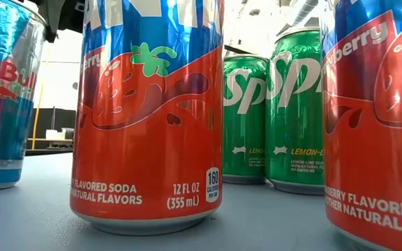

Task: Place canned beverage on shelf
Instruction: Put the blue soda can on the shelf aligned with the other blue soda cans

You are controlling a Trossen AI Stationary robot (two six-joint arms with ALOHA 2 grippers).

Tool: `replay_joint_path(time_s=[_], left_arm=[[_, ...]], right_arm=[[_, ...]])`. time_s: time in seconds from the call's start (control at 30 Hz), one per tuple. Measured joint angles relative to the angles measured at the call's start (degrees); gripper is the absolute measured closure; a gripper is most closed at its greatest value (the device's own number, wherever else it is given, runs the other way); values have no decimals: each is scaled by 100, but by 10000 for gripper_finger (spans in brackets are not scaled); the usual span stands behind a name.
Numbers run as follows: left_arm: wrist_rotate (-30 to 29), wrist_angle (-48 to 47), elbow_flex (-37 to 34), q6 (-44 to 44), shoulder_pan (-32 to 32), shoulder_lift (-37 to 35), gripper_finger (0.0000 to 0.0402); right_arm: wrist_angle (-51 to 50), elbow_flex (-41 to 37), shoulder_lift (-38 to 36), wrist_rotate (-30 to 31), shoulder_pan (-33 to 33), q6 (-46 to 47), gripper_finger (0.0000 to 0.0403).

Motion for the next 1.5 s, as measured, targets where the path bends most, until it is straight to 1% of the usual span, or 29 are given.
replay_joint_path(time_s=[0.1, 0.33, 0.4, 0.47, 0.57, 0.7, 0.83, 1.2, 1.33, 1.43, 1.5], left_arm=[[-145, -143, 0, 1, 10, -71, 175], [-322, -620, 0, -64, 273, -306, 175], [-358, -741, -4, 65, 369, -395, 175], [-375, -853, -7, 373, 442, -492, 175], [-343, -1306, -4, 869, 574, -582, 175], [-215, -1726, 11, 970, 852, -612, 175], [-53, -1752, 11, 1127, 1102, -609, 173], [-92, -1794, 11, 2216, 1828, -630, 172], [-121, -1752, 7, 2147, 2077, -852, 174], [-177, -1339, 38, 2011, 2281, -1162, 170], [-174, -1161, 118, 2097, 2433, -1401, 169]], right_arm=[[0, -1, -1, 0, 0, 2, 121], [0, -2, 0, 1, 1, 3, 121], [0, -1, 0, 0, 0, 4, 121], [0, -1, 0, 0, 0, 3, 121], [0, -2, -1, 0, 2, 4, 121], [0, -2, -2, 0, 0, 5, 121], [2, -2, -2, 2, 2, 6, 121], [0, -1, -2, 2, 1, 144, 121], [0, -2, -1, 2, 0, 152, 121], [0, -2, -2, 2, 0, 157, 121], [0, -2, 0, 2, 0, 155, 121]])
